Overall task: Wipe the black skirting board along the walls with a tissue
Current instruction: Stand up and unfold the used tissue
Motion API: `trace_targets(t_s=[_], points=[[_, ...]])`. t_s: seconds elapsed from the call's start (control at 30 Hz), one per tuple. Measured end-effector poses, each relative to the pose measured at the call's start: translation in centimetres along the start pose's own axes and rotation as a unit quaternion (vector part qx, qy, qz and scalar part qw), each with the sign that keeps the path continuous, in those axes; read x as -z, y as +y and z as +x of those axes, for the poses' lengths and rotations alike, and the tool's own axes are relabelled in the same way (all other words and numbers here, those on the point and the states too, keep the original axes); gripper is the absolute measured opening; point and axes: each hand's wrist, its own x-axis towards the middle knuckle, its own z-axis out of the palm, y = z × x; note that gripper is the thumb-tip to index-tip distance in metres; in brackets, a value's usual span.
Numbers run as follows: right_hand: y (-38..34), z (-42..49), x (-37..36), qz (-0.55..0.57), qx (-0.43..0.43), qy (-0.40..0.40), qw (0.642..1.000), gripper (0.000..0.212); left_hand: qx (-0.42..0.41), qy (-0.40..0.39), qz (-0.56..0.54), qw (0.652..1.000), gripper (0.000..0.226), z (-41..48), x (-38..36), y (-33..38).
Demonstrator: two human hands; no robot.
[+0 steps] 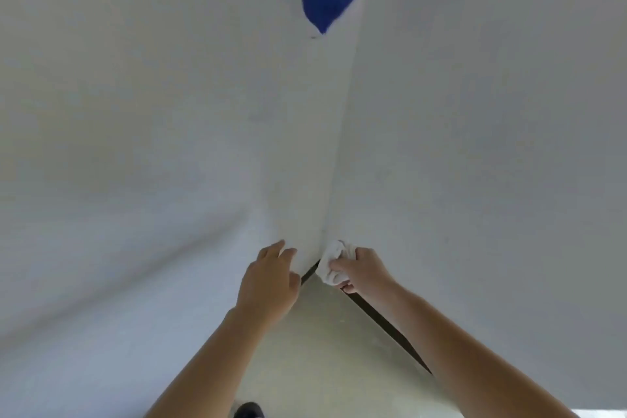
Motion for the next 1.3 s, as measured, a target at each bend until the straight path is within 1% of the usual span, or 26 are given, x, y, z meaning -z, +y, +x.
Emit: trace_targets(t_s=[0.1,0.2,0.3,0.4,0.47,0.57,0.67,0.73,0.8,0.93,1.03,1.1,1.13,1.23,1.3], points=[[-6.8,-4.9,-1.2,-0.066,0.084,-0.056,0.993,0.01,0.041,0.061,0.002,0.997,0.048,-5.3,7.9,0.3],[-11.7,-8.9,-4.0,-0.144,0.169,-0.113,0.969,0.023,0.109,0.135,0.004,0.985,0.047,-11.9,13.6,-0.9],[-15.4,-13.2,-8.7,-0.202,0.248,-0.191,0.928,0.027,0.189,0.205,-0.003,0.96,0.046,-19.2,17.4,-3.3],[-17.8,-18.5,-14.3,-0.224,0.311,-0.271,0.883,0.03,0.263,0.266,-0.011,0.927,0.045,-27.1,19.9,-5.9],[-18.2,-22.7,-18.4,-0.234,0.342,-0.328,0.849,0.026,0.309,0.3,-0.019,0.902,0.043,-32.8,20.6,-7.8],[-17.4,-29.5,-25.2,-0.247,0.367,-0.395,0.805,0.017,0.369,0.337,-0.023,0.866,0.042,-41.9,20.7,-10.8],[-15.5,-36.6,-32.9,-0.262,0.382,-0.457,0.759,0.019,0.429,0.367,-0.052,0.824,0.042,-51.6,19.6,-13.7],[-13.6,-42.0,-38.4,-0.276,0.396,-0.484,0.73,0.022,0.474,0.381,-0.07,0.791,0.042,-59.1,18.3,-15.3],[-11.1,-47.8,-43.9,-0.287,0.406,-0.515,0.698,0.023,0.517,0.388,-0.084,0.759,0.043,-66.8,16.8,-16.6],[-4.9,-59.4,-53.3,-0.319,0.399,-0.595,0.62,0.026,0.598,0.398,-0.092,0.689,0.043,-81.8,14.2,-17.9],[-1.1,-66.4,-59.4,-0.335,0.396,-0.622,0.586,0.022,0.646,0.415,-0.08,0.636,0.045,-91.2,13.3,-18.6],[1.0,-70.3,-63.1,-0.349,0.398,-0.64,0.557,0.019,0.67,0.414,-0.077,0.611,0.045,-96.4,12.8,-19.2],[1.8,-72.2,-64.8,-0.359,0.399,-0.648,0.54,0.02,0.68,0.412,-0.076,0.602,0.045,-98.8,12.7,-19.6],[3.2,-77.4,-69.9,-0.377,0.411,-0.67,0.491,0.034,0.703,0.416,-0.078,0.571,0.046,-104.8,12.6,-21.8],[3.9,-80.5,-73.7,-0.377,0.419,-0.678,0.471,0.033,0.709,0.425,-0.078,0.557,0.046,-108.1,12.9,-23.9]])
